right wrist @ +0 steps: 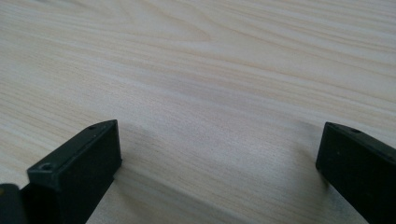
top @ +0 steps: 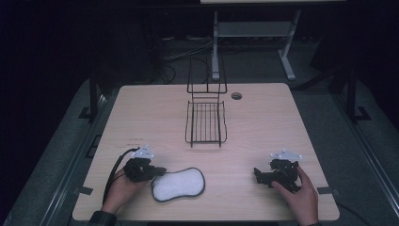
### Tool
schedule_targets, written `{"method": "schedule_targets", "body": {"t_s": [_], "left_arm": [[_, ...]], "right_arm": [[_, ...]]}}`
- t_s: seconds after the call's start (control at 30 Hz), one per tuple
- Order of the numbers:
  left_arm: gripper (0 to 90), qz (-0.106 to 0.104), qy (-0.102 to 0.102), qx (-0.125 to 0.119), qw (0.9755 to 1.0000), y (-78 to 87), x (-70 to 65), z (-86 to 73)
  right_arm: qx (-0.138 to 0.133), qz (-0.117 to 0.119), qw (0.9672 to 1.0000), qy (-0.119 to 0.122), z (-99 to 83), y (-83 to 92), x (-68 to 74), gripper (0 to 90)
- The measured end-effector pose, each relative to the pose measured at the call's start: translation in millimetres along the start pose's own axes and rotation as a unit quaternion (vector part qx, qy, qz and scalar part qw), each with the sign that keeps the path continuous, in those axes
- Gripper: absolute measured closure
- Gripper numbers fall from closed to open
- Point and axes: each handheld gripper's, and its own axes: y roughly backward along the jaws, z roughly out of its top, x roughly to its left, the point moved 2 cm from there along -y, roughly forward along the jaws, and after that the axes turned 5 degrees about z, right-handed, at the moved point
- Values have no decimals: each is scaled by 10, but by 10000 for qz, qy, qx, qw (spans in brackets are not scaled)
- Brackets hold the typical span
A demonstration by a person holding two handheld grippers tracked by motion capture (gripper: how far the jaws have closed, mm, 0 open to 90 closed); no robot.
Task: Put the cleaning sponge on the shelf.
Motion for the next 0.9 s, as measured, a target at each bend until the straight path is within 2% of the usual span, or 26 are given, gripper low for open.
{"method": "schedule_targets", "body": {"t_s": [0.27,0.4,0.47,0.6,0.73,0.8,0.9], "left_arm": [[895,27,105,-87,9999,122,-151,-177],[892,32,167,-163,9997,137,-158,-163],[854,3,151,-221,9996,124,-167,-115],[735,-23,131,-281,9995,109,-193,-52],[542,-148,164,-438,9988,85,-244,34],[449,-140,131,-447,9988,80,-258,45],[319,-173,-31,-417,9990,36,-325,73]], "right_arm": [[2,2,10000,-5,-1,1,1,0],[2,2,10000,0,-1,1,1,0],[1,2,10000,-3,-1,1,2,0],[3,1,10000,1,-1,1,1,0],[1,2,10000,-3,-1,1,2,0],[3,1,10000,-1,-1,1,1,0],[4,1,10000,-2,-1,1,1,0]]}}
